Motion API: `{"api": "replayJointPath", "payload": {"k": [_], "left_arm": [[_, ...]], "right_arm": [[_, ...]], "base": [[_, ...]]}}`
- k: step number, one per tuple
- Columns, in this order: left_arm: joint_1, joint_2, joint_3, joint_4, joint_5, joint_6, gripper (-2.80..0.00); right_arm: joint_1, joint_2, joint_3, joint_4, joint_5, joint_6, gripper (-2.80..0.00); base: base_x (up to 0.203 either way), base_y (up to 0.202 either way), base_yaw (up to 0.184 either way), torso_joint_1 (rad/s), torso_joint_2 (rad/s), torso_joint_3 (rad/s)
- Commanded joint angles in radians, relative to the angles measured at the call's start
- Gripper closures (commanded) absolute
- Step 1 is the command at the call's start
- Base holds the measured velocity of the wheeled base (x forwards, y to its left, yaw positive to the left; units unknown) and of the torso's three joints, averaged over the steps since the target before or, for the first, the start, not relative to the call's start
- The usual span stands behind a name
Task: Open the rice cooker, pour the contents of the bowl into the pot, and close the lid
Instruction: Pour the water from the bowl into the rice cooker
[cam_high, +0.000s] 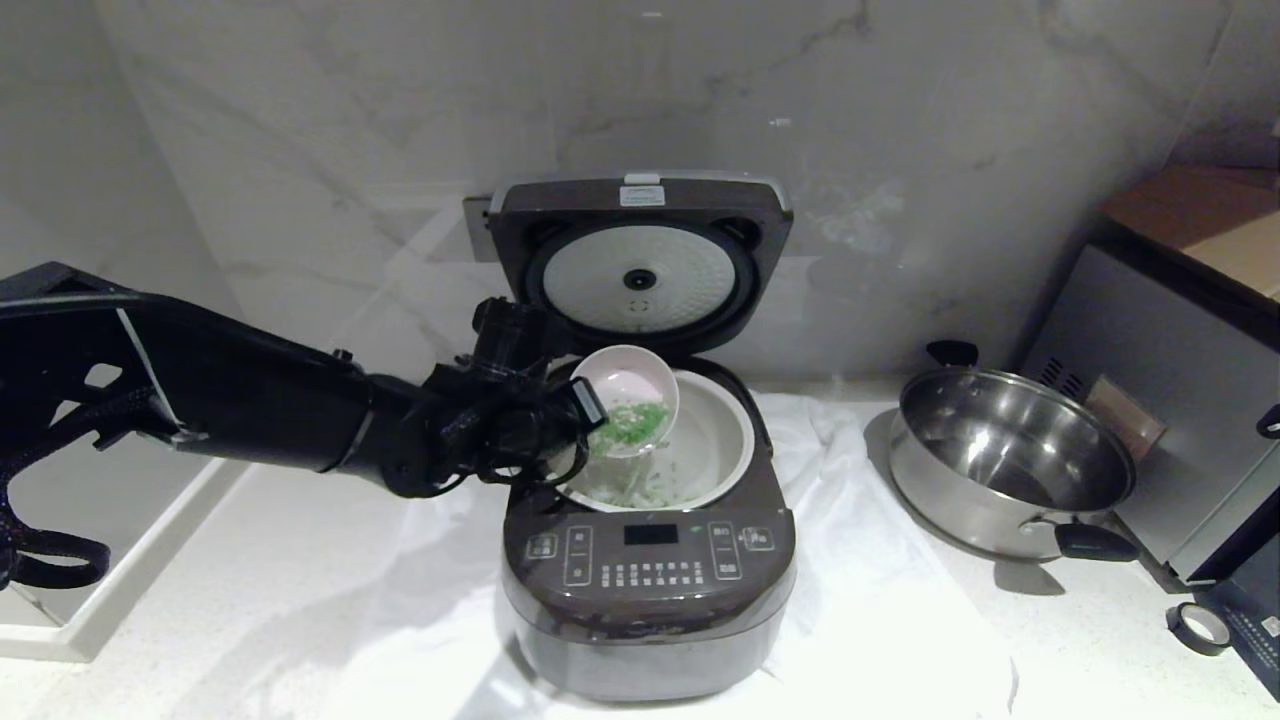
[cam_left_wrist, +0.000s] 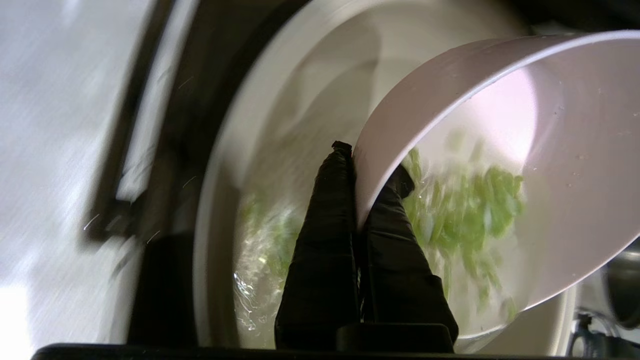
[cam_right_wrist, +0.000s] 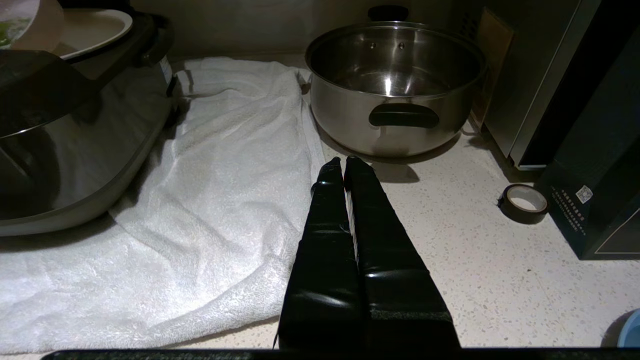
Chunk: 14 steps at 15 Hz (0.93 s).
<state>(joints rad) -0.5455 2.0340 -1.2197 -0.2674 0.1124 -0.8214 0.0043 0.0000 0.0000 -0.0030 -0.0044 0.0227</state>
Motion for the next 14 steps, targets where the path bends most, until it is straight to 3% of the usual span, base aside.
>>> {"api": "replayJointPath", "payload": {"k": [1, 4, 6, 11, 14], "left_arm": [[-0.01, 0.02, 0.141, -0.377, 0.003, 0.046, 0.0], [-0.022, 0.103, 0.241, -0.793, 0.009, 0.165, 0.0], [-0.024, 0.16, 0.245, -0.937, 0.013, 0.274, 0.0], [-0.027, 0.229, 0.178, -0.962, 0.085, 0.33, 0.0], [-0.021, 0.238, 0.178, -1.027, 0.085, 0.335, 0.0]], "right_arm": [[0.0, 0.0, 0.002, 0.0, 0.0, 0.0, 0.0], [0.0, 0.0, 0.002, 0.0, 0.0, 0.0, 0.0], [0.0, 0.0, 0.002, 0.0, 0.0, 0.0, 0.0], [0.0, 0.0, 0.002, 0.0, 0.0, 0.0, 0.0], [0.0, 0.001, 0.002, 0.0, 0.0, 0.0, 0.0]], "base": [[0.0, 0.0, 0.0, 0.0, 0.0, 0.0], [0.0, 0.0, 0.0, 0.0, 0.0, 0.0], [0.0, 0.0, 0.0, 0.0, 0.0, 0.0], [0.0, 0.0, 0.0, 0.0, 0.0, 0.0], [0.0, 0.0, 0.0, 0.0, 0.0, 0.0]]}}
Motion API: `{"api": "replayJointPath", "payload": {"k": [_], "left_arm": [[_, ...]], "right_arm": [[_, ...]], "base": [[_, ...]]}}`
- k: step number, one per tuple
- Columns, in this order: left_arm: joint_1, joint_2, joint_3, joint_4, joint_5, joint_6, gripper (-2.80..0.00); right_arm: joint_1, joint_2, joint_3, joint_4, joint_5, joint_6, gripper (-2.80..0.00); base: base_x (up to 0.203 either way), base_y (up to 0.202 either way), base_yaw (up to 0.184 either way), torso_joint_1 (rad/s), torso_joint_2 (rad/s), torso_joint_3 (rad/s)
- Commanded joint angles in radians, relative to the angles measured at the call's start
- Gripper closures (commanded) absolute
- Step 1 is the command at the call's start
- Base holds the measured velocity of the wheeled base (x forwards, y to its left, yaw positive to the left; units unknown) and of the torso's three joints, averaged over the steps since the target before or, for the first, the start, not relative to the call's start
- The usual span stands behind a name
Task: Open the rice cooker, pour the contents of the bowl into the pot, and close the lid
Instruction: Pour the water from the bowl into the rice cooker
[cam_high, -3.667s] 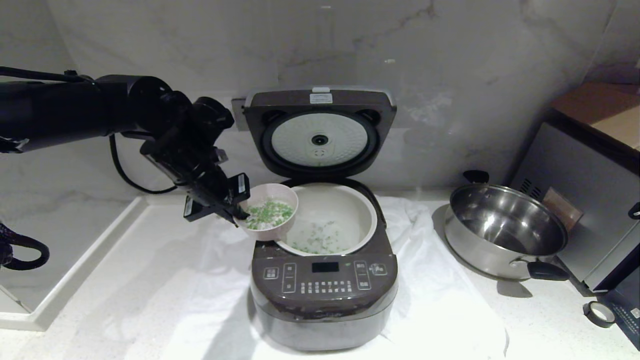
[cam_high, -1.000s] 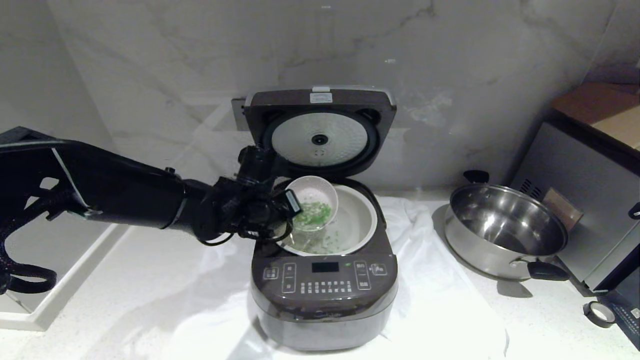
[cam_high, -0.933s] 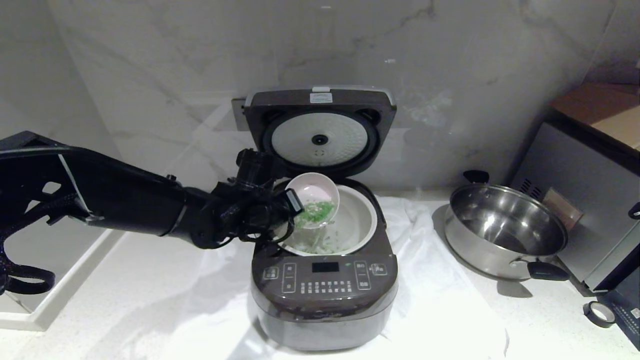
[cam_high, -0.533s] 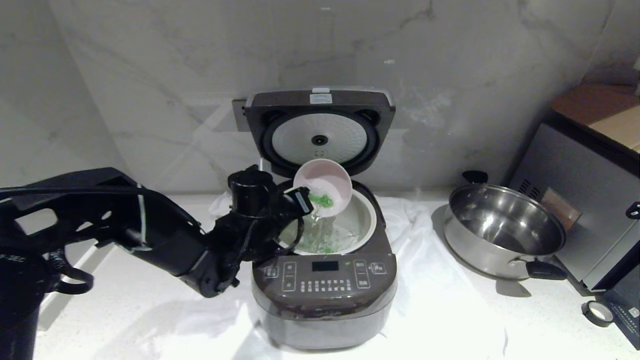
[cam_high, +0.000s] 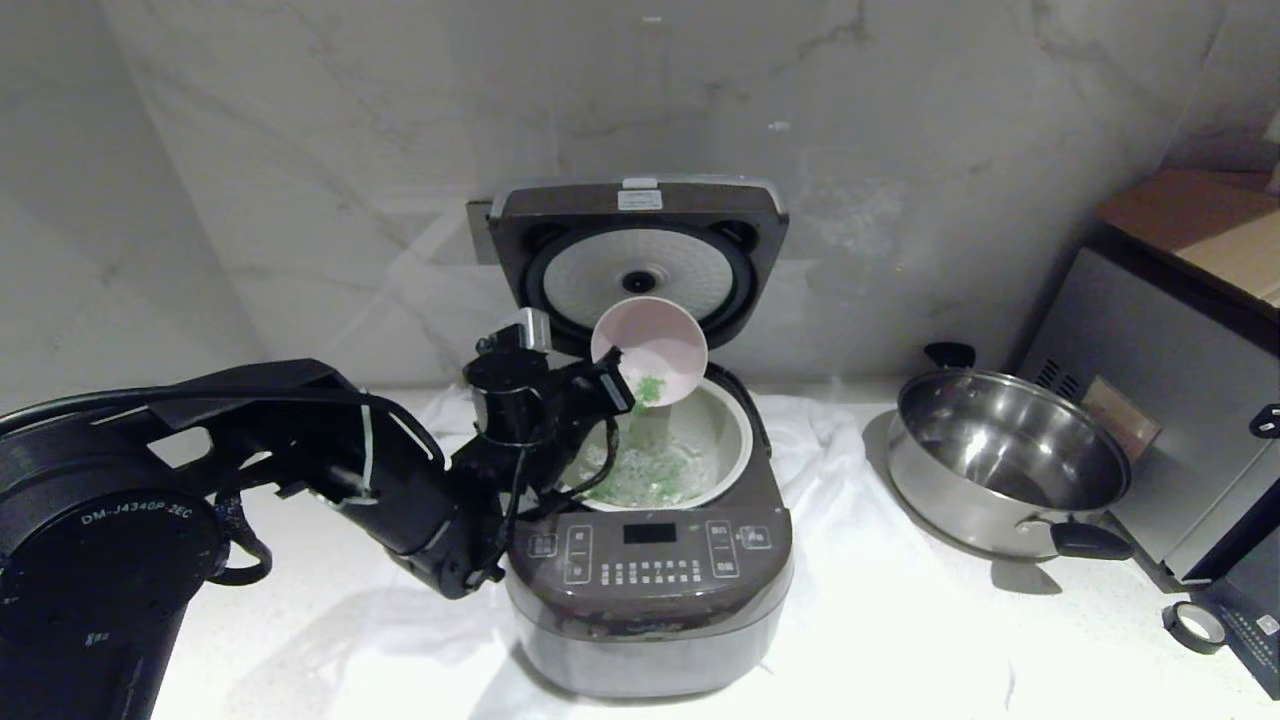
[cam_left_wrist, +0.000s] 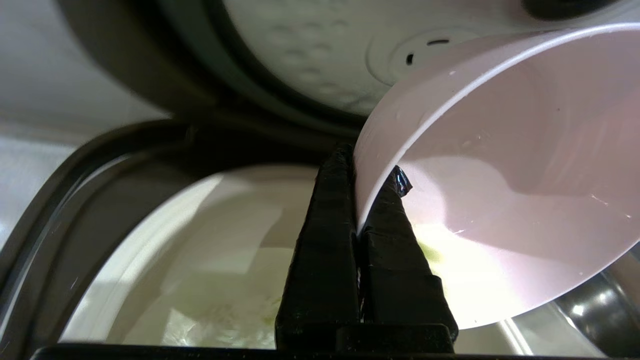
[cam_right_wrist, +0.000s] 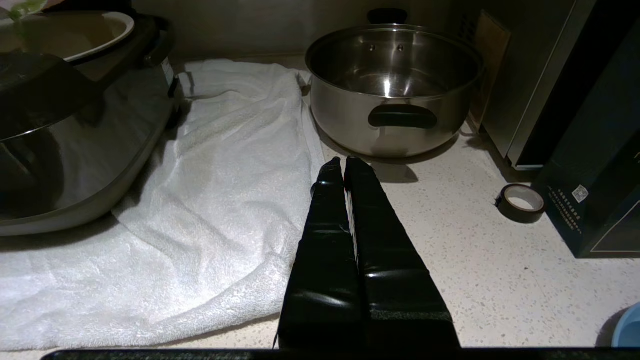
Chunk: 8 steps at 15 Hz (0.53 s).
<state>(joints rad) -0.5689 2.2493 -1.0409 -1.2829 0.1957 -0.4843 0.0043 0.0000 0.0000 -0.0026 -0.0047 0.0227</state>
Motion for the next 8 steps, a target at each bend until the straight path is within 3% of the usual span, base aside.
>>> {"api": "replayJointPath", "payload": {"k": [1, 8], "left_arm": [[0.004, 0.022, 0.001, -0.012, 0.002, -0.002, 0.0], [0.015, 0.024, -0.002, -0.111, -0.007, 0.016, 0.0]], "right_arm": [[0.0, 0.001, 0.002, 0.0, 0.0, 0.0, 0.0], [0.0, 0.0, 0.002, 0.0, 0.0, 0.0, 0.0]], "base": [[0.0, 0.0, 0.0, 0.0, 0.0, 0.0], [0.0, 0.0, 0.0, 0.0, 0.0, 0.0]]}}
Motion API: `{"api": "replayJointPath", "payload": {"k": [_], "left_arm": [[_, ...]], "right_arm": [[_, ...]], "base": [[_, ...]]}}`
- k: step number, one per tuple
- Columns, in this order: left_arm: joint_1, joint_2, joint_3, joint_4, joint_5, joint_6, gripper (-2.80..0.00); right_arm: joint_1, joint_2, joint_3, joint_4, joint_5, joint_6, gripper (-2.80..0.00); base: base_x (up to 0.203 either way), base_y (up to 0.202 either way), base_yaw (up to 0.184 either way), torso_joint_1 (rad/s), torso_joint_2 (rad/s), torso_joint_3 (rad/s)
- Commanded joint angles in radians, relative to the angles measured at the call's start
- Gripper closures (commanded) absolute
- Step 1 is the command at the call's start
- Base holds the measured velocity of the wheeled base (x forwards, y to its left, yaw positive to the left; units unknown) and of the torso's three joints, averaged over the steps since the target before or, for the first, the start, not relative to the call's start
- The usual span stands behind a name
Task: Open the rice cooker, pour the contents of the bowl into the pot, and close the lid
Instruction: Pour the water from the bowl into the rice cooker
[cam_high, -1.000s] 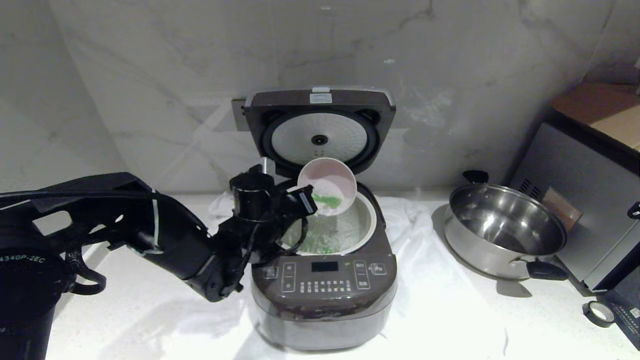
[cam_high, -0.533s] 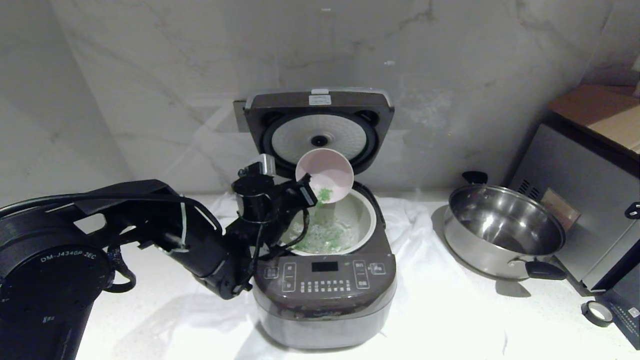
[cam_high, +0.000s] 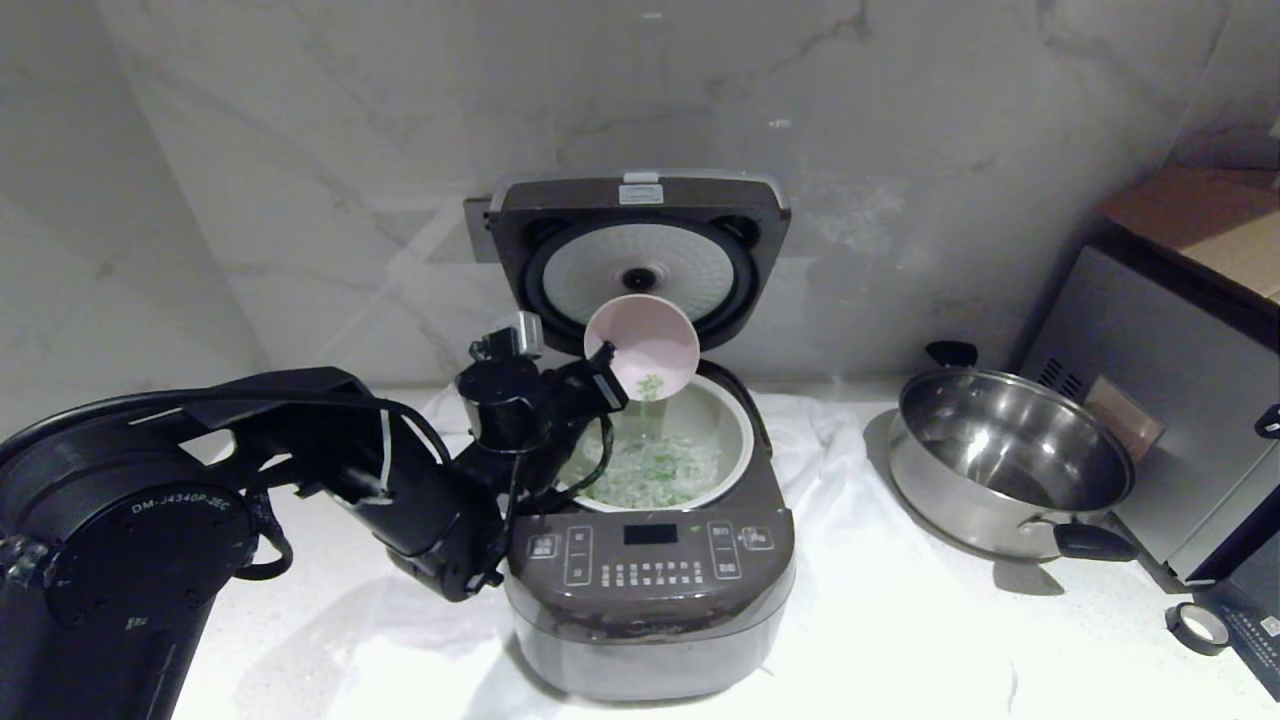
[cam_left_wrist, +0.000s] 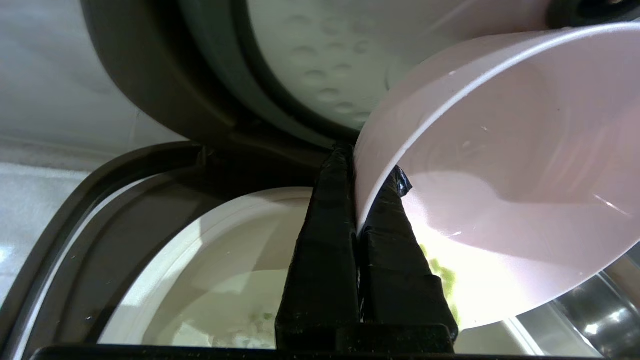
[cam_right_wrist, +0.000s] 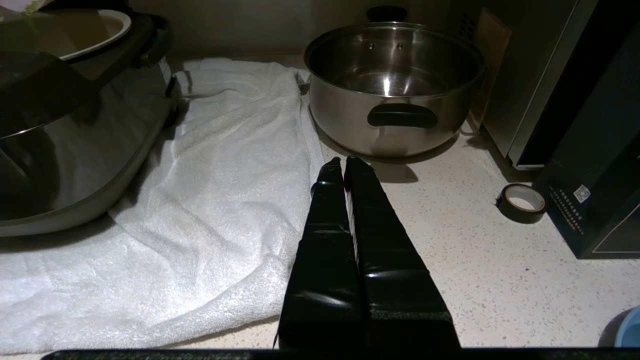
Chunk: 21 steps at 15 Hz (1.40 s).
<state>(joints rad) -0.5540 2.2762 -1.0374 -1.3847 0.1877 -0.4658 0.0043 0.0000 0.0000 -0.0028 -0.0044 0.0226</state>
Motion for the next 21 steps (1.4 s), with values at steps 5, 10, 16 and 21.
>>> {"api": "replayJointPath", "payload": {"k": [5, 10, 16, 21], "left_arm": [[0.005, -0.043, -0.021, -0.014, 0.001, -0.001, 0.0], [0.002, -0.045, -0.021, -0.016, 0.001, 0.001, 0.0], [-0.006, -0.043, 0.028, -0.022, 0.002, -0.012, 0.0], [-0.003, 0.0, 0.043, -0.145, -0.001, -0.009, 0.0]], "right_arm": [[0.0, 0.0, 0.002, 0.0, 0.0, 0.002, 0.0], [0.0, 0.002, 0.002, 0.0, 0.0, 0.002, 0.0], [0.0, 0.002, 0.002, 0.0, 0.0, 0.002, 0.0], [0.0, 0.0, 0.002, 0.0, 0.0, 0.002, 0.0]], "base": [[0.0, 0.0, 0.0, 0.0, 0.0, 0.0], [0.0, 0.0, 0.0, 0.0, 0.0, 0.0], [0.0, 0.0, 0.0, 0.0, 0.0, 0.0], [0.0, 0.0, 0.0, 0.0, 0.0, 0.0]]}}
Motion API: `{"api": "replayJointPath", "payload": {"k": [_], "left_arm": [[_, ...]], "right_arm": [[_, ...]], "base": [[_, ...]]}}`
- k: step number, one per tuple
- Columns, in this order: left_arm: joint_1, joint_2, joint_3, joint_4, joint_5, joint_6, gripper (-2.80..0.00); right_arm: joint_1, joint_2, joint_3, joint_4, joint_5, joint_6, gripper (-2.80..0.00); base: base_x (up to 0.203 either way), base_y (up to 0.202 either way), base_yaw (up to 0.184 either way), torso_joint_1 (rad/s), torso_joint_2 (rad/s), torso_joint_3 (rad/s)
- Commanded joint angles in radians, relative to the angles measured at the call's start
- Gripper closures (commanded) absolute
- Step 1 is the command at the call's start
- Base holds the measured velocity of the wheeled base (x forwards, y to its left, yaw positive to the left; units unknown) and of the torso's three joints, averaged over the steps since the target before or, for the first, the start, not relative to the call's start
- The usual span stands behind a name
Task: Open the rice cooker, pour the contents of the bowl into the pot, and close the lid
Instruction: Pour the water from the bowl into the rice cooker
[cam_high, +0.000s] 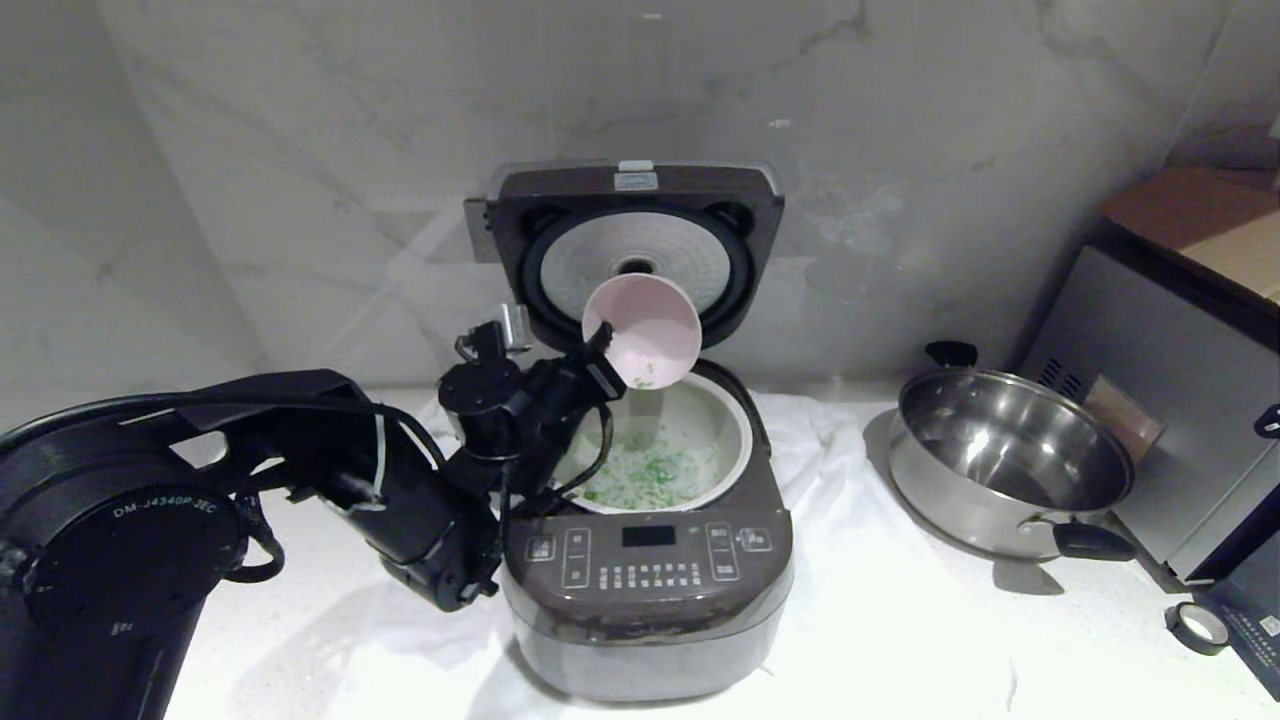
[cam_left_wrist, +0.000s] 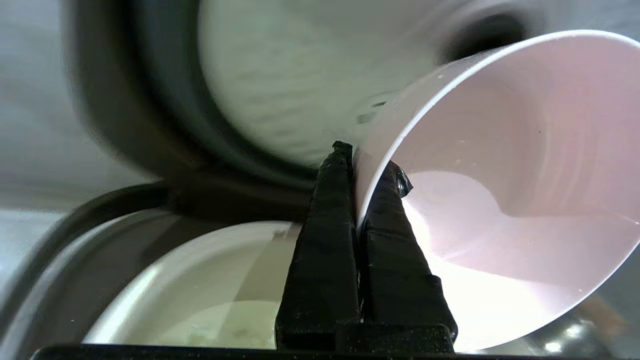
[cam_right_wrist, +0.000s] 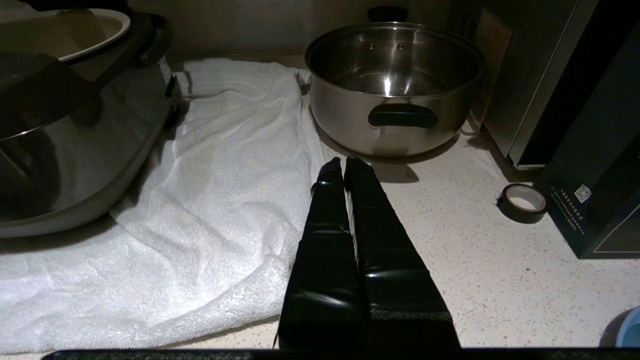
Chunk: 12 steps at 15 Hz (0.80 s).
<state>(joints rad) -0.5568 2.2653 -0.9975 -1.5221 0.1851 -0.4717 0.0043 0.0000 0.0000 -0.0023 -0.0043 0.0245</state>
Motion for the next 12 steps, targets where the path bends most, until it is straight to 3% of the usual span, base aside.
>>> {"api": "replayJointPath", "payload": {"k": [1, 12], "left_arm": [[0.0, -0.004, 0.008, -0.008, 0.001, 0.0, 0.0], [0.007, -0.11, 0.033, -0.008, -0.001, -0.002, 0.0]], "right_arm": [[0.0, 0.001, 0.002, -0.001, 0.0, 0.0, 0.0], [0.0, 0.0, 0.002, -0.001, 0.0, 0.0, 0.0]], "base": [[0.0, 0.0, 0.0, 0.0, 0.0, 0.0], [0.0, 0.0, 0.0, 0.0, 0.0, 0.0]]}}
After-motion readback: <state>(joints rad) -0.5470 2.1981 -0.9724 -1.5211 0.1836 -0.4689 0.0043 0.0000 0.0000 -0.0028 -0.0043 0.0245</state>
